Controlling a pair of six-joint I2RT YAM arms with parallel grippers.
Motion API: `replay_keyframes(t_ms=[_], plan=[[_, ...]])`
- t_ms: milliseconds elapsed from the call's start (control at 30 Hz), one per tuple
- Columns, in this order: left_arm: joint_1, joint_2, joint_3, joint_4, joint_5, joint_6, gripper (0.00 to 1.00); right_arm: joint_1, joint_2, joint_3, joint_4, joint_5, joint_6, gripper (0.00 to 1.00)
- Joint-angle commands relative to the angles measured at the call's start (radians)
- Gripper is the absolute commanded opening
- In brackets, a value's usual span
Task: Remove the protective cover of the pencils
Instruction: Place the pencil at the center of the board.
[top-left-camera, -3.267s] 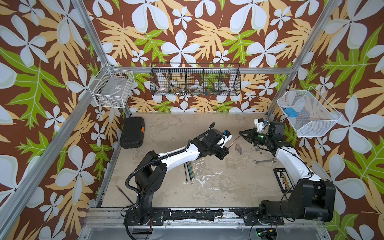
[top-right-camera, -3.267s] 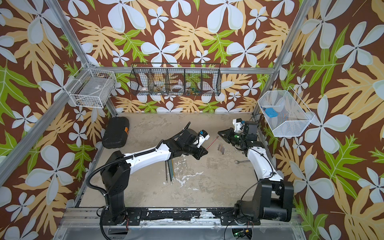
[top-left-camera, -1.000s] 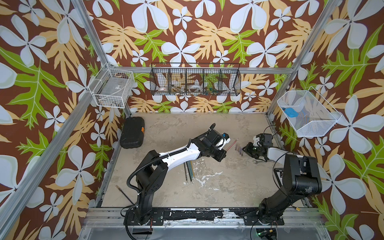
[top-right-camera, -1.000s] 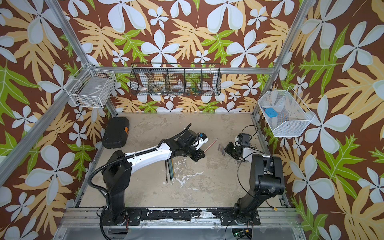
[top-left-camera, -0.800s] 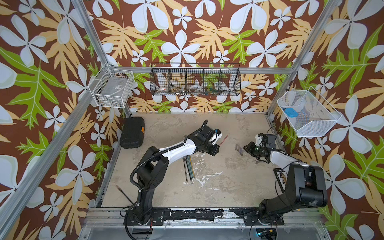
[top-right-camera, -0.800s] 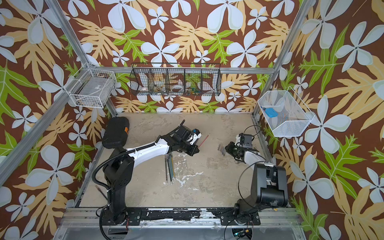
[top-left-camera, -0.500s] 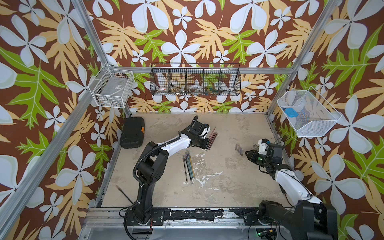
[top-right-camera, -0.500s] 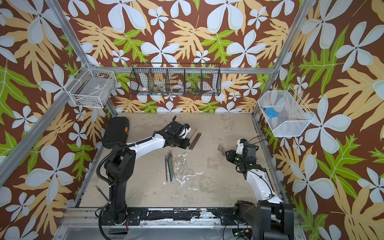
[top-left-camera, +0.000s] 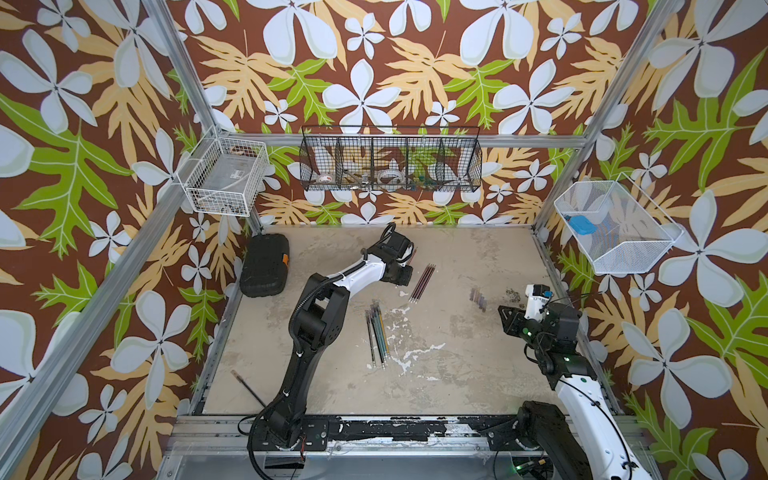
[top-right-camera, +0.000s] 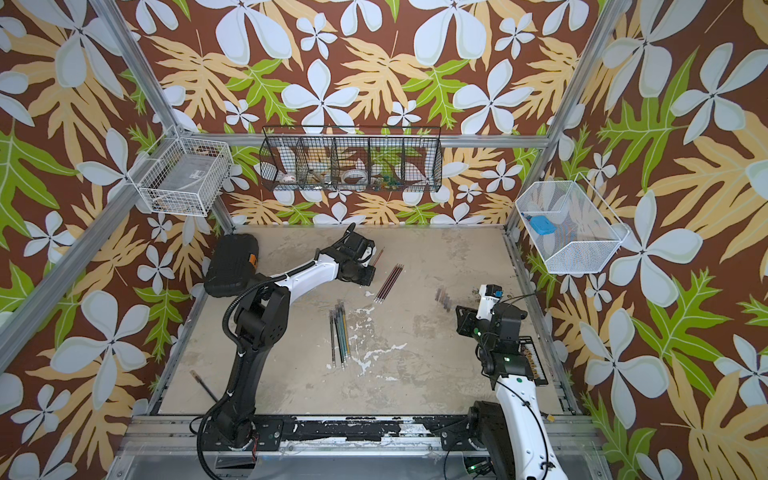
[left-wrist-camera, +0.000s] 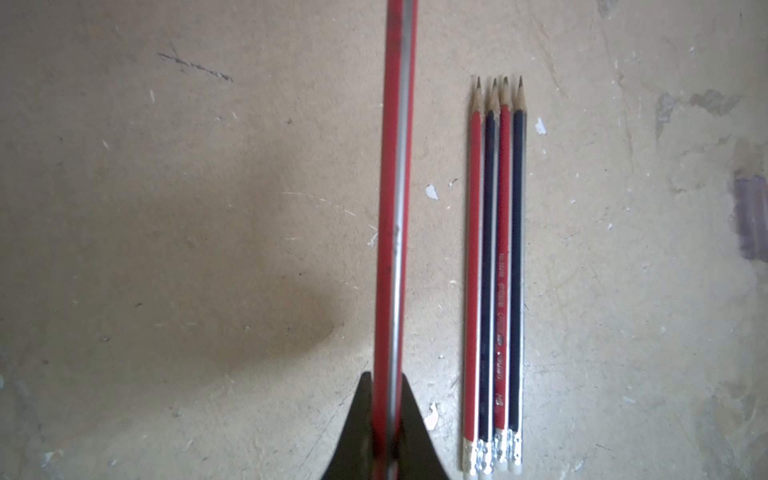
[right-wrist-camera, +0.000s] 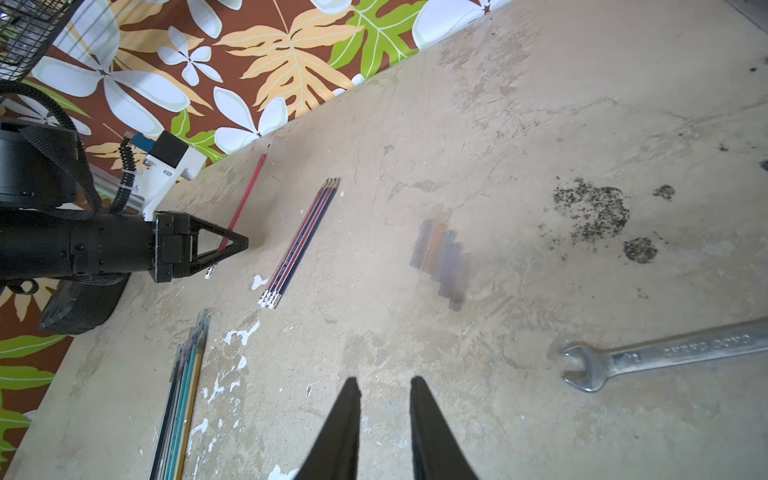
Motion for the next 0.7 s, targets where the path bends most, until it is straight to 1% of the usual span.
replay_keyframes(t_ms=[0,300,500,667], plan=[[0.017,0.029,0.025,-0.045,-0.001,0.029,0.00,0.000,0.010,-0.003,0.015,0.017,-0.001,0.25],[0.038,0.089,0.063,-0.054,0.037,0.040,0.01,0.001,0.016,-0.003,0.014,0.013,0.003,0.25],[0.037,0.121,0.115,-0.060,0.120,0.026,0.02,-0.001,0.023,-0.003,0.013,0.021,0.004,0.25],[0.025,0.113,0.103,-0.059,0.157,0.018,0.04,0.000,0.023,-0.003,0.014,0.026,0.003,0.25]])
